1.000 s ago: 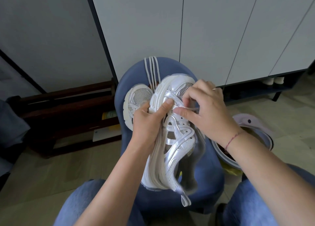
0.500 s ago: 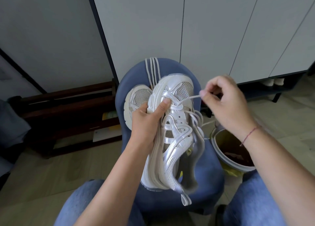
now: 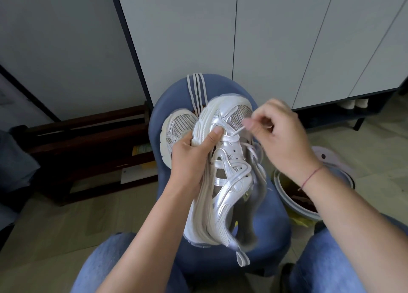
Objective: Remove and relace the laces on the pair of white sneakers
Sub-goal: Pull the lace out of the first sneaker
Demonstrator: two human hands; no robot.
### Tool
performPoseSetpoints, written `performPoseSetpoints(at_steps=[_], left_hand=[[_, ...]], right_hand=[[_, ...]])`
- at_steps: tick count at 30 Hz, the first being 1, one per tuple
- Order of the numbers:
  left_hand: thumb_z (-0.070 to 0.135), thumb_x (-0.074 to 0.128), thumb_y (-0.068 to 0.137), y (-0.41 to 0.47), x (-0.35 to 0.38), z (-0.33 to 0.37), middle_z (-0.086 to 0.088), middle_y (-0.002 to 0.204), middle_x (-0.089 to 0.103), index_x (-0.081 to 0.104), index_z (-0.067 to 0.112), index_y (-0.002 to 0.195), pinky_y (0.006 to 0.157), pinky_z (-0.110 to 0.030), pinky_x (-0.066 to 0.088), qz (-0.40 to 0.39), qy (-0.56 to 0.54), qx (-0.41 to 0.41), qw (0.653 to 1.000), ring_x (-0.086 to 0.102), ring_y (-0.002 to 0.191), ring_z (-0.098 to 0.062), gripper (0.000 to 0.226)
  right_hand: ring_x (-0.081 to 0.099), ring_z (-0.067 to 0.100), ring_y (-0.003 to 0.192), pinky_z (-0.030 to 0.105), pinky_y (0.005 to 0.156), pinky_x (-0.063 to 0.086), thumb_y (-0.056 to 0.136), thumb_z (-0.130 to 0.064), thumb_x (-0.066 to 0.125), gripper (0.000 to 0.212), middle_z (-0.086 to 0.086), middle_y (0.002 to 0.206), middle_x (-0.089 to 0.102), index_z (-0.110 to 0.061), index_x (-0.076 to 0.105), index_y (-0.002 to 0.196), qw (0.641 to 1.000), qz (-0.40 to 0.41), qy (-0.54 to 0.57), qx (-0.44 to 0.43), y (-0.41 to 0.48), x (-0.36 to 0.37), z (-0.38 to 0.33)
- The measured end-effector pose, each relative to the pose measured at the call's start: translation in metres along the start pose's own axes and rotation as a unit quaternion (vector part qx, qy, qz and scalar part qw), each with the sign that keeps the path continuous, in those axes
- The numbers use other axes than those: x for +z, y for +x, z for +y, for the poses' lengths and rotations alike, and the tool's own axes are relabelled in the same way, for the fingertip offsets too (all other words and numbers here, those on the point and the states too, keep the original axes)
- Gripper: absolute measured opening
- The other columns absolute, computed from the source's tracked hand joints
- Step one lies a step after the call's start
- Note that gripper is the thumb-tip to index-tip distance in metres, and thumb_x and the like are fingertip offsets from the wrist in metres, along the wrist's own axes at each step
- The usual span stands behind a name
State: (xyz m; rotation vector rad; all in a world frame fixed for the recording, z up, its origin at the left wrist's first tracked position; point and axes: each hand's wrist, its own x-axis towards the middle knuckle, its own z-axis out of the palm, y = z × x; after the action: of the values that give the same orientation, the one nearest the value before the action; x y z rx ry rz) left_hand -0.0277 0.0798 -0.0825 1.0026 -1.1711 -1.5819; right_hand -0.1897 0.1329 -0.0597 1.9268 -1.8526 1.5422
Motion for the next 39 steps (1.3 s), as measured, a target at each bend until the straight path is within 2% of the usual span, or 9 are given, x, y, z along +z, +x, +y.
performPoseSetpoints(at_steps=[3,6,10,14,18,22,26,32,39], left_hand=[[0.024,0.078,0.083,-0.001,0.000,0.002,-0.016,0.095,0.076,0.070,0.004,0.106,0.081,-0.041,0.061,-0.004,-0.006,-0.004,1.000,0.073,0.085,-0.027,0.031],[0.028,0.081,0.080,-0.001,0.000,0.001,-0.023,0.099,0.072,0.068,0.001,0.105,0.085,-0.051,0.058,0.002,0.006,0.002,1.000,0.071,0.086,-0.033,0.040],[0.045,0.088,0.062,-0.001,0.002,0.000,-0.029,0.106,0.068,0.065,-0.002,0.108,0.089,-0.061,0.053,0.011,0.010,0.013,1.000,0.066,0.100,-0.047,0.069],[0.044,0.088,0.066,-0.001,0.001,-0.002,-0.032,0.108,0.065,0.070,0.001,0.094,0.088,-0.061,0.054,-0.006,0.028,0.027,0.999,0.068,0.096,-0.044,0.054],[0.031,0.085,0.076,-0.001,0.001,-0.003,-0.029,0.108,0.067,0.074,0.006,0.094,0.089,-0.060,0.054,-0.006,0.022,0.020,1.000,0.068,0.099,-0.044,0.032],[0.040,0.087,0.070,0.000,0.001,-0.001,-0.024,0.105,0.071,0.069,0.003,0.105,0.090,-0.059,0.054,-0.002,0.014,0.002,1.000,0.068,0.099,-0.043,0.054],[0.033,0.084,0.076,-0.001,0.000,0.001,-0.023,0.103,0.072,0.069,0.002,0.106,0.090,-0.057,0.055,-0.005,-0.002,-0.009,1.000,0.068,0.098,-0.043,0.046],[0.040,0.087,0.068,0.000,0.001,-0.002,-0.027,0.101,0.069,0.069,0.001,0.098,0.089,-0.062,0.053,-0.002,0.014,0.010,1.000,0.068,0.094,-0.045,0.052],[0.026,0.082,0.079,-0.001,0.001,-0.003,-0.026,0.103,0.071,0.072,0.004,0.098,0.090,-0.060,0.054,0.002,0.004,-0.002,1.000,0.067,0.099,-0.046,0.031]], right_hand=[[0.045,0.006,0.066,0.014,0.065,0.037,0.093,-0.033,0.056,0.027,-0.002,0.075,0.050,-0.009,0.057,0.082,0.990,0.074,0.061,0.102,0.005,-0.015,0.008],[0.044,0.002,0.061,0.016,0.061,0.036,0.095,-0.030,0.054,0.021,-0.006,0.071,0.048,-0.012,0.055,0.085,0.983,0.062,0.071,0.159,0.004,-0.018,0.013],[0.051,0.011,0.081,0.020,0.076,0.041,0.092,-0.036,0.055,0.017,-0.003,0.087,0.054,-0.019,0.056,0.089,0.996,-0.019,0.058,0.060,-0.001,-0.010,0.002],[0.043,0.007,0.090,0.029,0.084,0.032,0.081,-0.055,0.054,0.031,-0.009,0.086,0.048,-0.024,0.056,0.078,0.996,-0.071,-0.048,-0.021,-0.006,0.004,-0.002],[0.044,0.010,0.083,0.036,0.082,0.036,0.084,-0.049,0.051,0.024,-0.012,0.080,0.044,-0.027,0.049,0.074,0.995,-0.077,-0.053,-0.031,-0.004,0.008,-0.002],[0.047,-0.003,0.072,0.012,0.071,0.038,0.092,-0.038,0.055,0.025,-0.006,0.078,0.051,-0.016,0.057,0.081,0.997,0.006,0.039,0.060,0.003,-0.011,0.000],[0.047,-0.003,0.062,0.009,0.060,0.037,0.095,-0.030,0.055,0.022,0.000,0.074,0.054,-0.010,0.058,0.087,0.986,0.054,0.075,0.142,0.005,-0.023,0.010],[0.045,0.006,0.088,0.024,0.083,0.033,0.083,-0.052,0.054,0.029,-0.010,0.086,0.050,-0.024,0.057,0.083,0.997,-0.077,-0.029,0.012,-0.006,-0.001,-0.003],[0.046,0.006,0.076,0.025,0.076,0.035,0.084,-0.050,0.055,0.032,-0.014,0.074,0.045,-0.022,0.050,0.072,0.994,-0.102,-0.027,-0.014,-0.003,0.004,-0.004]])
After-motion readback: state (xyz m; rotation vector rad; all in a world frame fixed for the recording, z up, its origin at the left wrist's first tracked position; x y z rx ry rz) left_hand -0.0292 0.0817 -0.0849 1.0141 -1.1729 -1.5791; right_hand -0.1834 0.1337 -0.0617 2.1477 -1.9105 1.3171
